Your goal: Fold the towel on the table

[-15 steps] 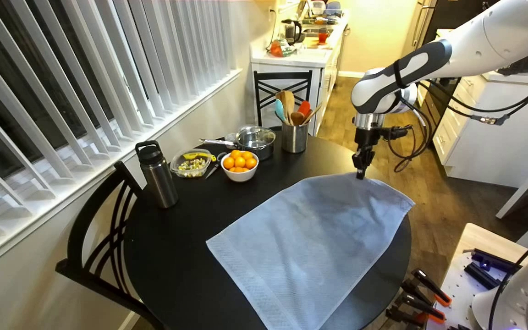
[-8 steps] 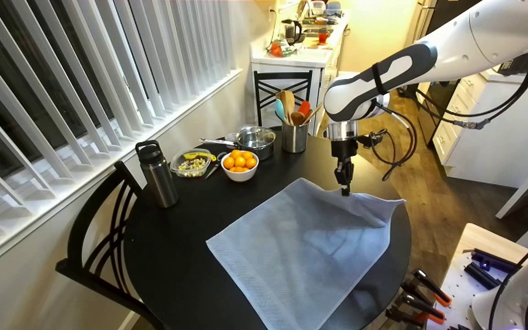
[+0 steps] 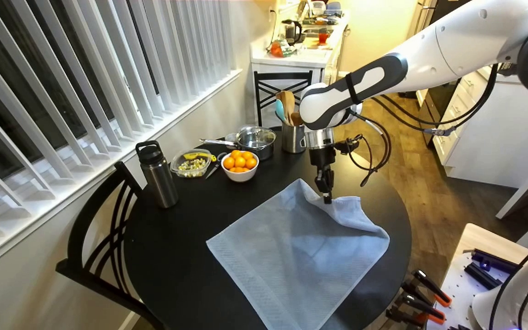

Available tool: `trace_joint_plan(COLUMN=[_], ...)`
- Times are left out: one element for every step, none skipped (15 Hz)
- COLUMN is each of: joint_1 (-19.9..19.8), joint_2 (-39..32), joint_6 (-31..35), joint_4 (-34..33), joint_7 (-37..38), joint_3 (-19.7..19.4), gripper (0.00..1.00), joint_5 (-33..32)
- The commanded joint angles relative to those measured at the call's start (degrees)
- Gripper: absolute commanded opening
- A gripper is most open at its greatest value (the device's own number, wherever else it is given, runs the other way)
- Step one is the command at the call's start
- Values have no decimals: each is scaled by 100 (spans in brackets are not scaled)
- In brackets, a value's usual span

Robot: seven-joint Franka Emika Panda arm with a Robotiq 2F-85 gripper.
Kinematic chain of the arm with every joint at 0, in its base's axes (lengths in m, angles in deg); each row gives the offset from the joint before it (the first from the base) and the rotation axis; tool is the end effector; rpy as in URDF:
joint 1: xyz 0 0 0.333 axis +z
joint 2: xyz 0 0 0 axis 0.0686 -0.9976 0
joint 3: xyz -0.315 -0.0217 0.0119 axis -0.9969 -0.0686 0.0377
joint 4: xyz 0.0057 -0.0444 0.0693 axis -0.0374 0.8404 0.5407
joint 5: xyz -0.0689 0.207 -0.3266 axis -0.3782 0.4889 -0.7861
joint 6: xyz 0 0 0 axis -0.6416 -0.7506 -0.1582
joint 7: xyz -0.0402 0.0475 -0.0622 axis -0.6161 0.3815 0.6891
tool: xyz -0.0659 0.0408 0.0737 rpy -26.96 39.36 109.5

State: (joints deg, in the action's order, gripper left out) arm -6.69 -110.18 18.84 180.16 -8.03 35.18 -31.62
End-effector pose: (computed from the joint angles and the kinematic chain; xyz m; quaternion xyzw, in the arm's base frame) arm 0.5682 0.0176 0.2719 -0.9500 -0.1452 0.2164 0.1721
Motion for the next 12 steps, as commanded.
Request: trace_joint_plan(joint_1=[-50, -54, -57, -57, -57, -57, -57, -57, -57, -57, 68, 171], joint_2=[-33, -35, -32, -32, -31, -31, -32, -31, -31, -31, -29, -33], joint_6=[-2, -2, -2, -2, -2, -2, -2, -2, -2, -2, 110, 245], joint_4=[-17, -16, -16, -16, -16, -16, -16, -16, -16, -16, -43, -62], joint_7=[16, 16, 16, 15, 16, 15, 16, 16, 16, 15, 188, 366], joint_3=[55, 54, 53, 53, 53, 53, 53, 53, 53, 53, 136, 203], gripper=[3, 3, 3, 3, 3, 3, 3, 3, 3, 2, 2, 2], joint_5=[-20, -19, -19, -19, -19, -19, -19, -19, -19, -19, 47, 108])
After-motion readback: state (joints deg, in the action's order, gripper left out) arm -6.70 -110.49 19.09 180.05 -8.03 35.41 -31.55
